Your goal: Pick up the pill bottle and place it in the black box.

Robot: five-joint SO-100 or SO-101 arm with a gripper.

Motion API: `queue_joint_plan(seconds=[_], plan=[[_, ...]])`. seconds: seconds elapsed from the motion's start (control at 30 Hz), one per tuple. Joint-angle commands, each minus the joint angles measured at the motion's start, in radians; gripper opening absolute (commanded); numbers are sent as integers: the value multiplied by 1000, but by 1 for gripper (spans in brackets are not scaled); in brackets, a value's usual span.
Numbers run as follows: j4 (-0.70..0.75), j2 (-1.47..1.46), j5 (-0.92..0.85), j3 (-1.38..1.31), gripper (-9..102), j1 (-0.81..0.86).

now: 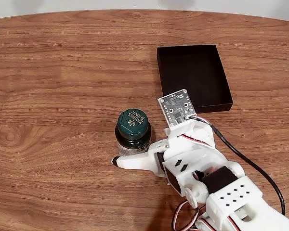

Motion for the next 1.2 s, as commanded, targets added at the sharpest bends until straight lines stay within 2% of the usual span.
queue_joint_plan(seconds=[0.0,0.27,0.93,1.17], plan=[[-115,-75,5,-21,52,6],[-242,-198,2,-25,52,-51],[-784,-597,23,-34,50,-129],[-928,-753,23,-81,48,-130]])
